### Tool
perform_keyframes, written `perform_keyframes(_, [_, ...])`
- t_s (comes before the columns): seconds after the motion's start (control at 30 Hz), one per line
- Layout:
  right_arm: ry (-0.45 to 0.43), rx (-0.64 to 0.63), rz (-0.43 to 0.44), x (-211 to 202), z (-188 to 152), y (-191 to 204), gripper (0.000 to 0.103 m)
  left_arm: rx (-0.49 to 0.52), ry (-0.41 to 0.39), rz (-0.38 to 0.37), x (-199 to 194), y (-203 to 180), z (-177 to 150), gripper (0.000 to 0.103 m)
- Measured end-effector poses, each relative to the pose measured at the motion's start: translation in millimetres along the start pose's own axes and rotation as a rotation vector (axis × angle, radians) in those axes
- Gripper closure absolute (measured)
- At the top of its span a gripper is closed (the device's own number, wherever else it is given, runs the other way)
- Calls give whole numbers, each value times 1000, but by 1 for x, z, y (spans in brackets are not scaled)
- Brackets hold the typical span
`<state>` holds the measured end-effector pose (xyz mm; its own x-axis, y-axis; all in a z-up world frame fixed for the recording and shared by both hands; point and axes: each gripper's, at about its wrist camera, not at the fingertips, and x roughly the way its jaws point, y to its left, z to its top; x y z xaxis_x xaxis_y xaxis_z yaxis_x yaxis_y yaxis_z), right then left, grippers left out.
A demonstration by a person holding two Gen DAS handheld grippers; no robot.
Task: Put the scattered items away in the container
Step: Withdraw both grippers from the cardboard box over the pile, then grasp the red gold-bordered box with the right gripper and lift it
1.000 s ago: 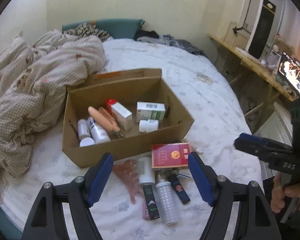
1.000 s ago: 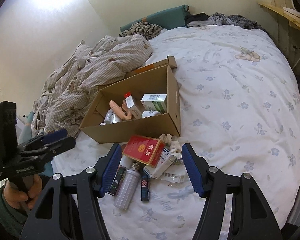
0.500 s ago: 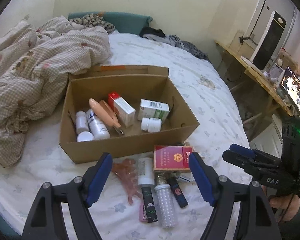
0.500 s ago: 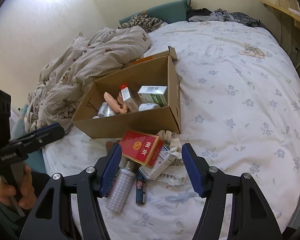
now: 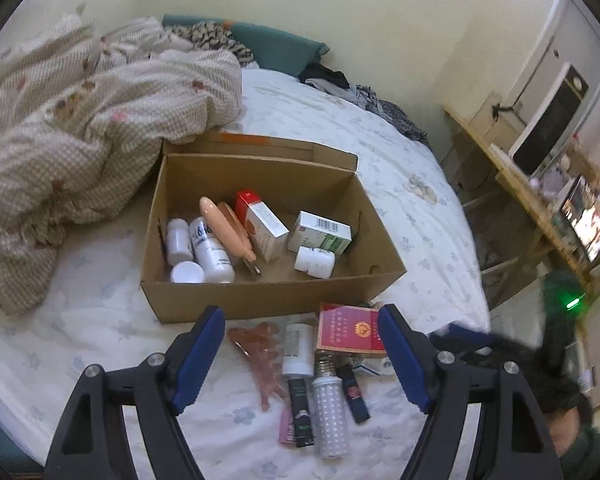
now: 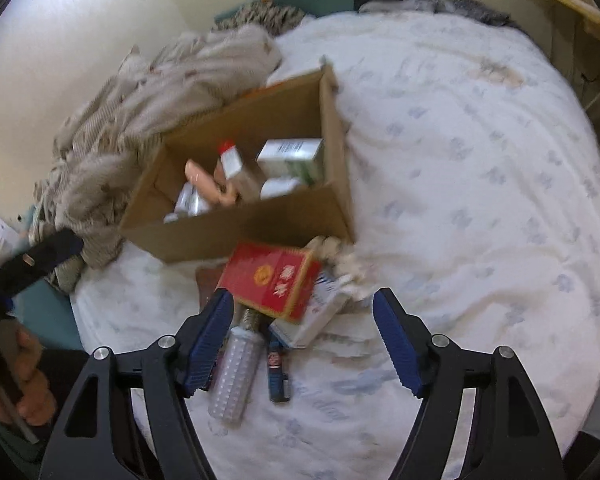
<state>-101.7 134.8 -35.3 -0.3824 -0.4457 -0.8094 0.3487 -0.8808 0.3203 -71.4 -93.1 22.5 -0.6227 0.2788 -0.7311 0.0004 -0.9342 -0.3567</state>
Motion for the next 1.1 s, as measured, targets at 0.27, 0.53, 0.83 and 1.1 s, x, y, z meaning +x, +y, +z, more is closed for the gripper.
perform_keyframes(0.27, [67,-32,-96,52,3,31,27,-92,40,-83,6,21,2,24])
perform_keyframes(0.53, [-4,25,-312,81,0,79,18,-124,53,-120,10,25,5,24])
perform_keyframes(0.83, [-27,49,-382,96,1,92,12,-154,37,-135,5,35,7,24])
perform_keyframes(1.1, [-32,12,-321,101,-4,94,10,-167,-49,-112,-10,41,10,24])
